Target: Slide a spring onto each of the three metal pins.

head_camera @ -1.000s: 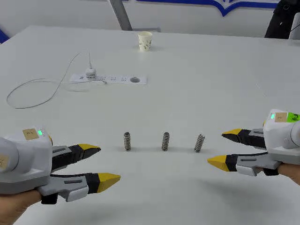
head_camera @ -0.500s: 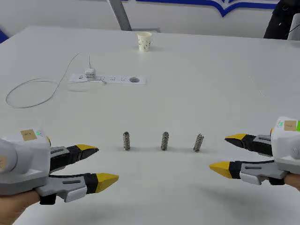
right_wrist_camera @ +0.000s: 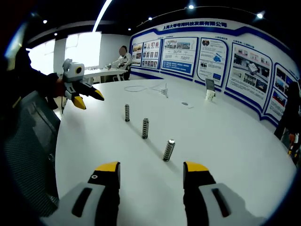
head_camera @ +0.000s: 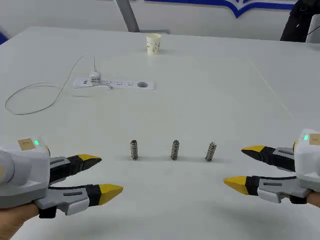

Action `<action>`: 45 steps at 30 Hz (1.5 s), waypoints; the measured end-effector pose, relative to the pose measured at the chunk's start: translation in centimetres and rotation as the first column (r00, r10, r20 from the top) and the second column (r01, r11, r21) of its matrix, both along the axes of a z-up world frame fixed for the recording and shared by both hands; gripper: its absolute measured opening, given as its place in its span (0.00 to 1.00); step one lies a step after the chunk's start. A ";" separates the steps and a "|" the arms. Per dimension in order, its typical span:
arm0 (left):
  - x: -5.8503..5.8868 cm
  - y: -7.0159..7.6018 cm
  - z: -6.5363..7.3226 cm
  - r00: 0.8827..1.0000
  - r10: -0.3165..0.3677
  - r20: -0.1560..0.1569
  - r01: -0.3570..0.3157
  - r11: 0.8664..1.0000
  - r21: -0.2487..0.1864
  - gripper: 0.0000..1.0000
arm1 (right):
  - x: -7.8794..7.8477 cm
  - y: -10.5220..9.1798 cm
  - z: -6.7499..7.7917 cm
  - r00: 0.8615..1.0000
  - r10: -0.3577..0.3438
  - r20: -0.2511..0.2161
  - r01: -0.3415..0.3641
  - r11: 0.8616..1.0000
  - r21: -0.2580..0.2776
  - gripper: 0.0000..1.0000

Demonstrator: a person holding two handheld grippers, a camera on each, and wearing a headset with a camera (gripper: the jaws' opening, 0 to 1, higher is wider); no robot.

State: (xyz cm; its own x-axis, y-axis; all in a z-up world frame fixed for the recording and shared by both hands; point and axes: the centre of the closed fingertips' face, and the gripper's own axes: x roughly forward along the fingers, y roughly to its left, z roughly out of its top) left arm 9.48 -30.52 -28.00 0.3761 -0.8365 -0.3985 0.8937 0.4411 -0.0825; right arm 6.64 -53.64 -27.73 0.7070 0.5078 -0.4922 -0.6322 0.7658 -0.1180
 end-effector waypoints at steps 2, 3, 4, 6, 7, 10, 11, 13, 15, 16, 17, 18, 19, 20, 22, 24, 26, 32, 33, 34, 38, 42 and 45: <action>-0.1 0.0 -0.1 1.000 -0.001 -0.001 0.001 1.000 0.002 0.54 | -0.2 0.1 0.0 1.000 0.003 0.001 -0.003 1.000 -0.001 0.55; -0.1 0.0 -0.1 1.000 0.000 -0.001 0.000 1.000 0.002 0.54 | -0.2 0.1 0.0 1.000 0.004 0.003 -0.004 1.000 -0.002 0.55; -0.1 0.0 -0.1 1.000 0.001 -0.002 -0.001 1.000 0.002 0.54 | -0.3 0.0 0.0 1.000 0.003 0.004 -0.003 1.000 -0.001 0.55; -0.1 0.1 -0.2 1.000 0.003 -0.003 -0.003 1.000 0.002 0.54 | -0.4 -0.1 0.2 1.000 -0.004 0.009 0.004 1.000 0.006 0.56; -0.1 0.1 -0.2 1.000 0.004 -0.003 -0.004 1.000 0.002 0.54 | -0.4 -0.1 0.2 1.000 -0.007 0.010 0.007 1.000 0.010 0.56; -0.1 0.2 -0.2 1.000 0.005 -0.003 -0.005 1.000 0.002 0.54 | -0.6 -0.2 0.2 1.000 -0.016 0.012 0.015 1.000 0.016 0.56; -0.1 0.2 -0.2 1.000 0.006 -0.004 -0.006 1.000 0.001 0.54 | -0.6 -0.3 0.1 1.000 -0.017 0.012 0.017 1.000 0.016 0.56; -0.1 0.2 -0.2 1.000 0.007 -0.004 -0.007 1.000 0.002 0.54 | -0.7 -0.4 0.1 1.000 -0.021 0.011 0.021 1.000 0.018 0.56; -0.1 0.2 -0.2 1.000 0.006 -0.005 -0.006 1.000 0.002 0.54 | -0.7 -0.5 0.2 1.000 -0.027 0.014 0.027 0.999 0.025 0.57; -0.1 0.2 -0.2 1.000 0.006 -0.005 -0.006 1.000 0.002 0.54 | -0.8 -0.5 0.3 0.999 -0.030 0.016 0.030 0.999 0.027 0.57; -0.1 0.2 -0.2 1.000 0.006 -0.005 -0.006 1.000 0.002 0.54 | -0.8 -0.5 0.3 0.999 -0.032 0.019 0.032 0.999 0.029 0.57; -0.1 0.2 -0.2 1.000 0.006 -0.005 -0.006 1.000 0.002 0.54 | -0.8 -0.5 0.4 0.999 -0.034 0.020 0.034 0.999 0.032 0.57; -0.1 0.1 -0.2 1.000 0.006 -0.006 -0.006 1.000 0.001 0.54 | -0.8 -0.5 0.4 0.999 -0.036 0.019 0.035 0.999 0.033 0.57; -0.1 0.1 -0.2 1.000 0.006 -0.006 -0.006 1.000 0.001 0.54 | -0.8 -0.5 0.4 0.999 -0.037 0.020 0.036 0.999 0.033 0.57; -0.1 0.1 -0.2 1.000 0.007 -0.006 -0.007 1.000 0.000 0.54 | -0.8 -0.5 0.5 0.999 -0.036 0.022 0.035 0.999 0.036 0.57; -0.1 0.1 -0.2 1.000 0.008 -0.007 -0.008 1.000 0.000 0.54 | -0.9 -0.5 0.6 0.999 -0.036 0.024 0.035 0.999 0.036 0.57; -0.1 0.2 -0.2 1.000 0.009 -0.007 -0.009 1.000 -0.001 0.54 | -0.8 -0.5 0.7 0.999 -0.039 0.026 0.038 0.998 0.041 0.58; -0.2 0.2 -0.2 1.000 0.009 -0.007 -0.009 1.000 0.001 0.54 | -0.8 -0.4 0.8 0.999 -0.043 0.031 0.042 0.998 0.049 0.58; -0.2 0.2 -0.2 1.000 0.009 -0.007 -0.009 1.000 0.001 0.54 | -0.8 -0.4 0.8 0.999 -0.043 0.030 0.042 0.998 0.049 0.58; -0.2 0.3 -0.2 1.000 0.009 -0.008 -0.009 1.000 0.001 0.54 | -0.8 -0.4 0.8 0.999 -0.043 0.031 0.042 0.998 0.049 0.58; -0.1 0.4 -0.2 1.000 0.013 -0.008 -0.013 1.000 0.000 0.54 | -0.8 -0.5 0.9 0.998 -0.046 0.033 0.045 0.998 0.052 0.59; -0.1 0.4 -0.2 1.000 0.015 -0.009 -0.015 1.000 0.000 0.54 | -0.8 -0.6 0.9 0.998 -0.049 0.031 0.047 0.997 0.053 0.59; -0.1 0.4 -0.3 1.000 0.015 -0.009 -0.015 1.000 0.000 0.54 | -0.8 -0.5 0.9 0.998 -0.048 0.033 0.046 0.997 0.055 0.59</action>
State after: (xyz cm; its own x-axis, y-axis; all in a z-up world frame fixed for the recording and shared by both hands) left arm 9.35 -30.10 -28.26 0.3851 -0.8306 -0.4022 0.8860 0.4548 -0.0908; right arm 5.80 -54.16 -26.79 0.7468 0.4986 -0.4400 -0.5914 0.8006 -0.0964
